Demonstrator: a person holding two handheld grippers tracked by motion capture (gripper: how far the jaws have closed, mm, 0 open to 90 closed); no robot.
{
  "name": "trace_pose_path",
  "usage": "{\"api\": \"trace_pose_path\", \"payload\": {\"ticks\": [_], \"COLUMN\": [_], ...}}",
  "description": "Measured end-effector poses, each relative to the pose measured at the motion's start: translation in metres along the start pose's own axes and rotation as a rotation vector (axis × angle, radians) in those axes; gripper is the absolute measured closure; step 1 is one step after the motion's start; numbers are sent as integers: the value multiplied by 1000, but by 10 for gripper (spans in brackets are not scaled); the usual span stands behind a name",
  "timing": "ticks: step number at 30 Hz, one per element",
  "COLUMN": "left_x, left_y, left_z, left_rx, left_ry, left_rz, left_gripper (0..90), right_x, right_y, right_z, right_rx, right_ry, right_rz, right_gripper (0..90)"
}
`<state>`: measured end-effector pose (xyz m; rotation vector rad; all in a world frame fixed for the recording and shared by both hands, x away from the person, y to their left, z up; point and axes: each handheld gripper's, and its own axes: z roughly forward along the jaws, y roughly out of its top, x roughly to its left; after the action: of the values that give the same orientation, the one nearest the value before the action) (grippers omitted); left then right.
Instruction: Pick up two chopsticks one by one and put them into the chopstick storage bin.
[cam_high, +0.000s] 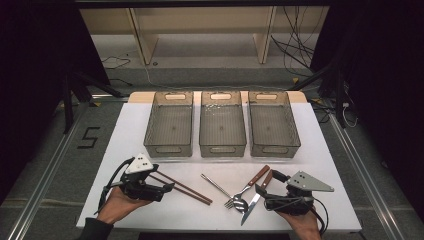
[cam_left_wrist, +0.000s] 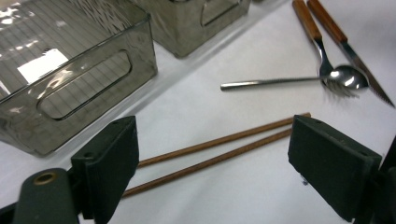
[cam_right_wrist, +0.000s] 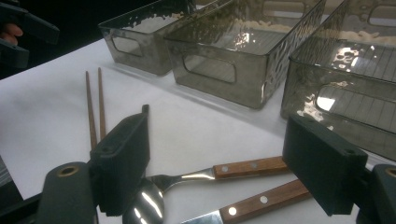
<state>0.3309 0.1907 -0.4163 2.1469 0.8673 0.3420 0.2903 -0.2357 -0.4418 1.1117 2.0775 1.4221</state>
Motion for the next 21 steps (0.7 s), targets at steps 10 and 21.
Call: {"api": "trace_pose_path", "payload": {"ticks": [10,21], "left_x": [-2,-1], "left_y": [22,24], "left_z": [14,42], "left_rx": [181,369], "left_ry": [-18,-84], "left_rz": [153,277], "left_gripper": [161,219], "right_x": [-1,-1], "right_y": [0,0], "right_z": [0,2], "right_rx": [9,14], "right_ry": [13,21], "right_rz": [6,6], "right_gripper": [233,233]}}
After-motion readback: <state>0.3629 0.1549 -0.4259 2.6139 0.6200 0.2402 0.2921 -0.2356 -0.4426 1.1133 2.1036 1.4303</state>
